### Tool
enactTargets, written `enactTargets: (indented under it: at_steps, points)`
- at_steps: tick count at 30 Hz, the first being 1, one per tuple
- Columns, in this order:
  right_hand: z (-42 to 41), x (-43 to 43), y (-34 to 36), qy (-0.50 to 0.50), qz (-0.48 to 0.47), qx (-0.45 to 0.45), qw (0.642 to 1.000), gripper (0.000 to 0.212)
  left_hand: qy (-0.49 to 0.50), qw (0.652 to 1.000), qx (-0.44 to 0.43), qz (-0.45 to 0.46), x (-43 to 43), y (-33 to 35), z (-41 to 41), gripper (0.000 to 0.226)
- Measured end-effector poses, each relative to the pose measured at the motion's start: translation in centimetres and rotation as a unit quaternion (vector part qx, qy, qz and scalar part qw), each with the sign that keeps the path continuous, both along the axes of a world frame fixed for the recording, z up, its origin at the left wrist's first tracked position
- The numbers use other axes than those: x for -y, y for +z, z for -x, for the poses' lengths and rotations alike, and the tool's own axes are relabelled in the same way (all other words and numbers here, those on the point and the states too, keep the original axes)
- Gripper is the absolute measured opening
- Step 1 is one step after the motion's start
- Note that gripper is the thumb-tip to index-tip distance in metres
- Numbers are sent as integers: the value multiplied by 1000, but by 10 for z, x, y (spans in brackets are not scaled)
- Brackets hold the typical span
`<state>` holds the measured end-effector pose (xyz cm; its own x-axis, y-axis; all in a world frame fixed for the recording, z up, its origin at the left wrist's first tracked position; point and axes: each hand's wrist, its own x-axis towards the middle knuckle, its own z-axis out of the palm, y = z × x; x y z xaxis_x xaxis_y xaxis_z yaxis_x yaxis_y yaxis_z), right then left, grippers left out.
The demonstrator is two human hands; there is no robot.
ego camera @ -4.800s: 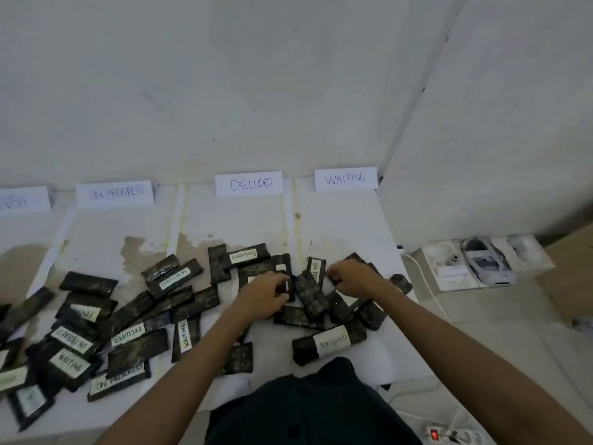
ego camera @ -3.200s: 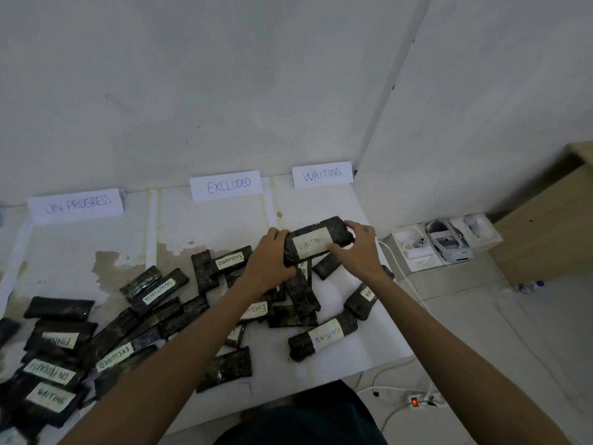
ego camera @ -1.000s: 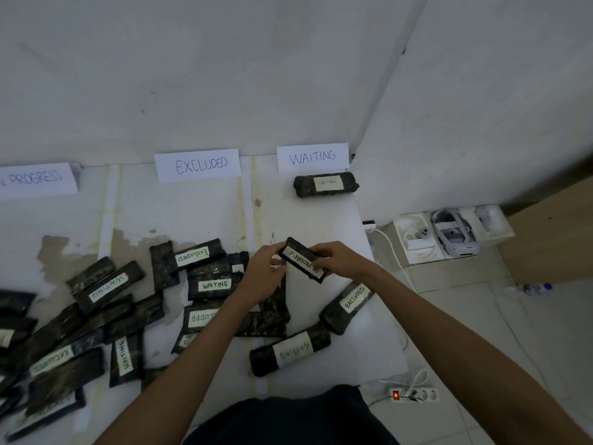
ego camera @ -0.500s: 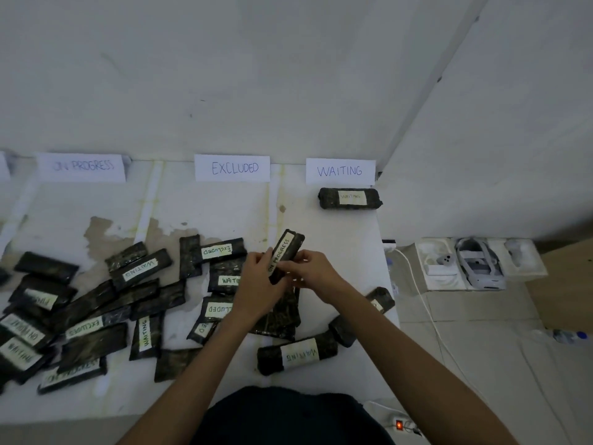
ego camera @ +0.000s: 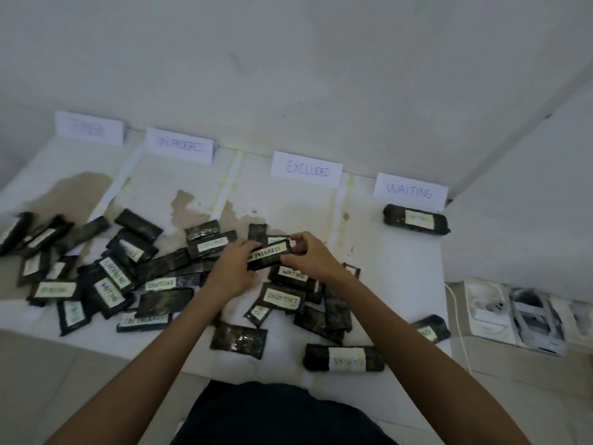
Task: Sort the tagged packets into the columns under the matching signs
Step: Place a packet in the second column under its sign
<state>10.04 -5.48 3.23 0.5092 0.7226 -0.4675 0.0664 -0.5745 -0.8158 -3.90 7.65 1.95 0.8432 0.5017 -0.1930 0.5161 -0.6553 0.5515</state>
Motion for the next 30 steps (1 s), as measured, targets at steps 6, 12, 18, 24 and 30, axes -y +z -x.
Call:
enactTargets:
  at_steps: [6,12,18,24,30]
  points:
    - [20,-73,0,44,8,104,994,41,4,999,3,-44,-97,2,29,55]
    - [34,-149,-14,51,9,157,986,40,-52,991,-12,-120,-195,-7,33,47]
    - [39,-218,-34,26,17,170,985,41,-87,978,-38,-185,-263,-26,14,46]
    - [17,-274,-71,11,24,189,982,52,-102,977,-26,-186,-316,-60,-32,48]
    - [-6,-299,-107,9,21,211,977,49,-119,981,-3,-155,-359,-92,-70,54]
